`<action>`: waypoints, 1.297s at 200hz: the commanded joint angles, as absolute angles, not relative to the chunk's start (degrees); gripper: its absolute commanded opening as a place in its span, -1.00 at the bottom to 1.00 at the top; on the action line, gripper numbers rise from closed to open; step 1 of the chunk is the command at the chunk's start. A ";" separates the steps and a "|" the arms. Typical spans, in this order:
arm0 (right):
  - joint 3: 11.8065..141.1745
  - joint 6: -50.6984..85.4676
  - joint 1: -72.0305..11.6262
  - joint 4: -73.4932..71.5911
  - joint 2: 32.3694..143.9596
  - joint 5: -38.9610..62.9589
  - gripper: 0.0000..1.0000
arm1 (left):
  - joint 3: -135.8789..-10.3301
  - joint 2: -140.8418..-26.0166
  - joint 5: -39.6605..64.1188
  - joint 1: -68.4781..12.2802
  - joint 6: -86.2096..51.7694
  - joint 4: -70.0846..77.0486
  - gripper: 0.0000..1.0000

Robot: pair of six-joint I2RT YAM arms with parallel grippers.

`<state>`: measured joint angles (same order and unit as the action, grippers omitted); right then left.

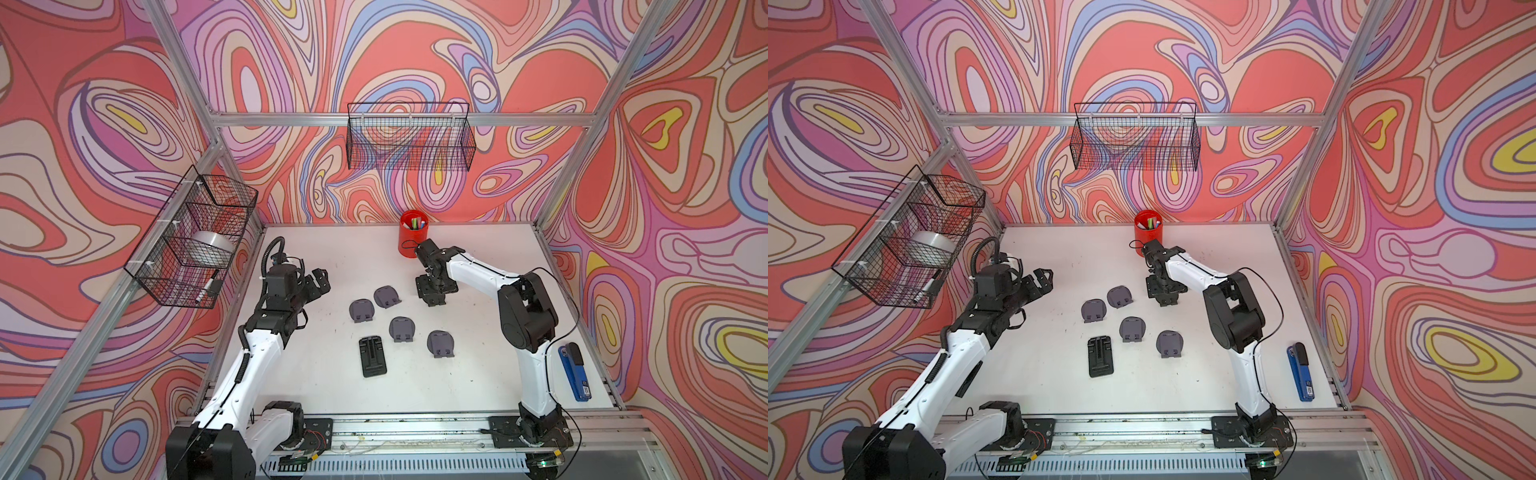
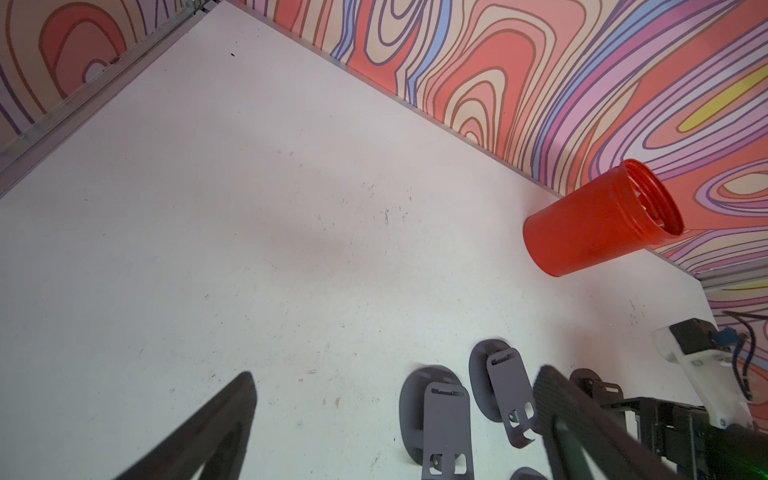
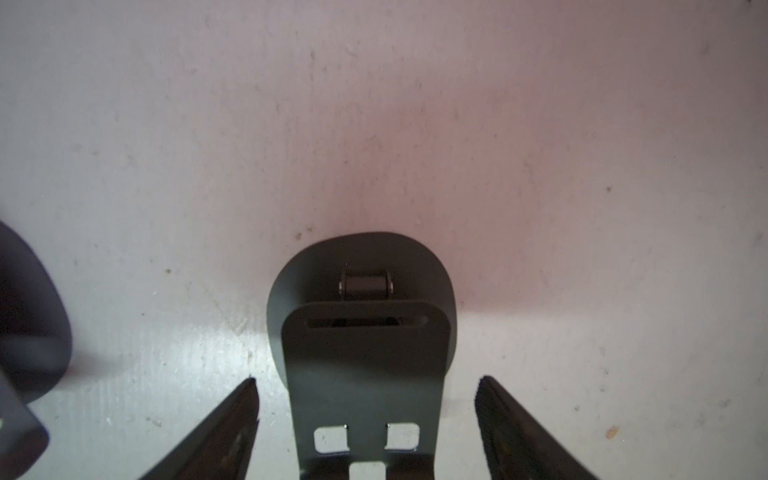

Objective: Open the phone stand
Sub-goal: Pick up the phone stand at the center of the board.

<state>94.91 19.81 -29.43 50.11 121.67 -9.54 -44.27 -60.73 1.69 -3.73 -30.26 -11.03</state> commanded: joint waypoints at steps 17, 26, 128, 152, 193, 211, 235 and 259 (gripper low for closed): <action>94.35 20.65 -29.31 49.11 123.71 -9.41 0.66 | -44.38 -60.16 1.86 -3.96 -30.89 -12.66 1.00; 94.36 20.58 -29.20 48.80 123.83 -9.07 0.65 | -44.38 -60.12 1.87 -4.04 -30.85 -12.66 1.00; 92.91 21.09 -28.36 47.73 124.85 -7.69 0.40 | -44.36 -60.16 1.52 -4.04 -30.78 -13.21 1.00; 92.86 21.09 -28.23 47.81 124.95 -7.82 0.25 | -44.33 -60.21 1.50 -4.13 -30.89 -13.23 1.00; 91.96 21.15 -28.06 47.25 123.72 -8.04 -0.13 | -44.56 -61.02 2.91 -4.22 -30.98 -13.02 1.00; 91.51 21.09 -27.88 46.85 122.40 -7.67 -0.27 | -45.15 -62.12 4.86 -4.53 -31.24 -12.83 1.00; 91.40 20.62 -27.70 46.76 120.28 -6.75 -0.40 | -46.75 -64.30 7.14 -6.02 -32.33 -13.22 1.00; 91.41 20.29 -27.60 47.24 117.71 -5.42 -0.47 | -49.77 -67.08 7.67 -10.37 -33.39 -14.60 1.00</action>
<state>91.85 20.62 -27.99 46.78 122.21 -6.85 -45.74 -65.10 5.56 -6.83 -31.48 -12.49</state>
